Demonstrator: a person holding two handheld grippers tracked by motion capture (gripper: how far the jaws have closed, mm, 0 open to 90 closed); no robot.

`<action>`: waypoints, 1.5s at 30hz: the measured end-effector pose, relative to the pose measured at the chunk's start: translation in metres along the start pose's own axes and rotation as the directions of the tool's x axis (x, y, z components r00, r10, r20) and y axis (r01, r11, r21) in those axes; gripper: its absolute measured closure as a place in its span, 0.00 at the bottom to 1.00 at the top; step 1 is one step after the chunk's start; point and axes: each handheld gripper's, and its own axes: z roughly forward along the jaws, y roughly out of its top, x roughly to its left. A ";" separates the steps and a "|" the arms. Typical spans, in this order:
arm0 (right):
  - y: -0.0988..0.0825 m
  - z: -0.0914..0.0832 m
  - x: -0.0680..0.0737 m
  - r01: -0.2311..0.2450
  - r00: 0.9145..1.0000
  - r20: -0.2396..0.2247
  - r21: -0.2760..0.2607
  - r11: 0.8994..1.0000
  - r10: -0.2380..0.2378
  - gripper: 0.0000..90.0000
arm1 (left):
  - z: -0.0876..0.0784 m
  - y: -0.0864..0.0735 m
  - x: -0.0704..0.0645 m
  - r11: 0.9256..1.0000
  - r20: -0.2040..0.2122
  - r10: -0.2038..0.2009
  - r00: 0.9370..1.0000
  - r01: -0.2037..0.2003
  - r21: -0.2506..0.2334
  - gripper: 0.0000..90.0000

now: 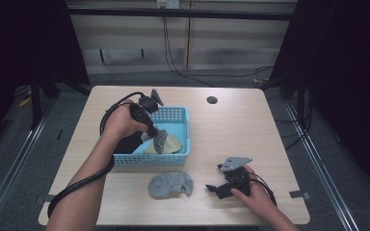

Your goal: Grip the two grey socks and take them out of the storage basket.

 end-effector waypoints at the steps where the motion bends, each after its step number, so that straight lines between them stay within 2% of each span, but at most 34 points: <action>1: 0.000 0.000 0.000 0.000 1.000 0.000 0.000 1.000 0.000 0.13 | -0.002 0.000 -0.002 1.000 -0.002 0.008 1.000 -0.008 0.000 0.93; 13: 0.000 0.000 0.000 0.000 1.000 0.001 0.001 1.000 0.000 0.13 | -0.015 0.003 -0.018 0.998 0.028 0.057 0.998 -0.056 -0.023 0.93; 16: 0.000 0.000 0.000 0.000 1.000 0.001 0.001 1.000 0.000 0.13 | -0.020 0.004 -0.027 0.996 0.032 0.085 0.996 -0.084 -0.017 0.93; 17: 0.000 0.000 0.000 0.000 1.000 0.000 0.000 1.000 0.000 0.13 | -0.022 0.004 -0.032 0.994 0.032 0.108 0.994 -0.108 -0.017 0.93; 27: 0.000 0.000 0.000 0.000 1.000 0.003 0.003 1.000 0.000 0.13 | -0.028 0.000 -0.053 0.988 0.043 0.153 0.987 -0.152 -0.023 0.93; 34: 0.000 0.000 0.000 0.000 1.000 0.000 0.000 1.000 0.000 0.13 | -0.030 -0.004 -0.072 0.978 0.062 0.211 0.976 -0.210 -0.018 0.93; 38: 0.000 0.000 0.000 0.000 1.000 0.002 0.002 1.000 0.000 0.13 | -0.025 -0.008 -0.082 0.976 0.077 0.219 0.973 -0.218 -0.018 0.93; 41: 0.000 0.000 0.000 0.000 1.000 0.003 0.003 1.000 0.000 0.13 | -0.021 -0.009 -0.086 0.969 0.091 0.246 0.965 -0.245 -0.017 0.93; 42: 0.000 0.000 0.000 0.000 1.000 0.003 0.003 1.000 0.000 0.13 | -0.019 -0.010 -0.089 0.972 0.092 0.235 0.968 -0.234 -0.020 0.93; 43: 0.000 0.000 0.000 0.000 1.000 0.003 0.002 1.000 0.000 0.13 | -0.018 -0.011 -0.090 0.969 0.096 0.247 0.964 -0.247 -0.013 0.93; 44: 0.000 0.000 0.000 0.001 1.000 0.003 0.003 1.000 -0.001 0.13 | -0.016 -0.012 -0.092 0.971 0.098 0.237 0.966 -0.236 -0.022 0.93; 45: 0.000 0.000 0.000 0.000 1.000 0.003 0.003 1.000 0.000 0.13 | -0.015 -0.013 -0.093 0.969 0.103 0.248 0.963 -0.248 -0.013 0.93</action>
